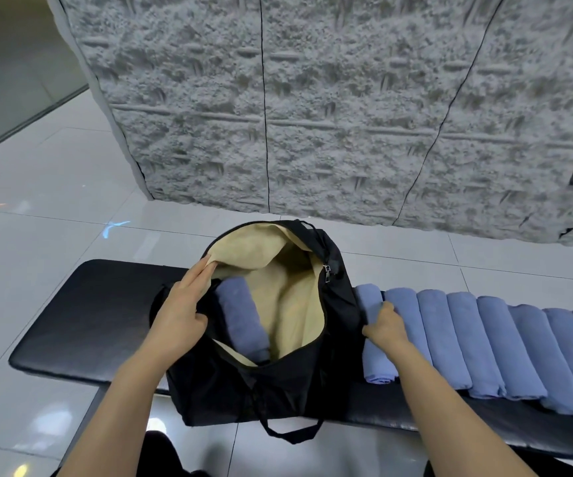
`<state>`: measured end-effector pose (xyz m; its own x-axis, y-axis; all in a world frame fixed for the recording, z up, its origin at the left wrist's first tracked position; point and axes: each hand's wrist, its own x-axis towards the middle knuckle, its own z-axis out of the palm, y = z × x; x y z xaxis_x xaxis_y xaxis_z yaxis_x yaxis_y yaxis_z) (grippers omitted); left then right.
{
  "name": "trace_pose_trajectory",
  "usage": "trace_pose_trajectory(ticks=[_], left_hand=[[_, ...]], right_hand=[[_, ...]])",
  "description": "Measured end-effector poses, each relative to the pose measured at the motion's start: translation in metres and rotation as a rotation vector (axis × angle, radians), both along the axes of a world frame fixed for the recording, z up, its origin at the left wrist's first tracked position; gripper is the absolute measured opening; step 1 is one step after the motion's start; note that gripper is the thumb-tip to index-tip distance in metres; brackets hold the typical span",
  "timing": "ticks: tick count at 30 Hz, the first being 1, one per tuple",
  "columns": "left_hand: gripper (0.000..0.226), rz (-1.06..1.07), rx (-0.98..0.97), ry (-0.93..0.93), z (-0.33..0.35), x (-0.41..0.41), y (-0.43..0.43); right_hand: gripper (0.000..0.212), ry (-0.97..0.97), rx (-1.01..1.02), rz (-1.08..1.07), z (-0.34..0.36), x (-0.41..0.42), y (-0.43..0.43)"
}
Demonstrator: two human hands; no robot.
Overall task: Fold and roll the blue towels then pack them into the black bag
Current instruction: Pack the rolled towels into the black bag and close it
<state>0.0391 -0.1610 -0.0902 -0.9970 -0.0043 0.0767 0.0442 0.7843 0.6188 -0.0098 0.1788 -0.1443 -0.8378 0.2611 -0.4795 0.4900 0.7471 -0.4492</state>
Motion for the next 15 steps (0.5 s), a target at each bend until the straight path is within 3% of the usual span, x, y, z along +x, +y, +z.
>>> trace_pose_trajectory(ticks=[2, 6, 9, 12, 15], left_hand=[[0.097, -0.004, 0.000, -0.010, -0.001, 0.000, -0.001], [0.098, -0.013, -0.010, -0.012, 0.000, -0.001, -0.001], [0.096, 0.011, -0.041, -0.019, 0.004, -0.003, 0.002], [0.094, 0.005, -0.036, -0.023, 0.005, -0.007, 0.002], [0.093, 0.010, -0.006, -0.040, 0.006, -0.008, 0.001]], right_hand=[[0.072, 0.088, -0.098, -0.044, 0.007, 0.002, 0.002], [0.056, 0.334, -0.185, -0.061, 0.056, -0.003, -0.003], [0.043, 0.421, -0.656, -0.066, 0.117, -0.010, -0.019], [0.036, 0.354, -1.054, 0.022, 0.156, -0.014, -0.053], [0.035, 0.171, -1.078, 0.111, 0.145, -0.017, -0.093]])
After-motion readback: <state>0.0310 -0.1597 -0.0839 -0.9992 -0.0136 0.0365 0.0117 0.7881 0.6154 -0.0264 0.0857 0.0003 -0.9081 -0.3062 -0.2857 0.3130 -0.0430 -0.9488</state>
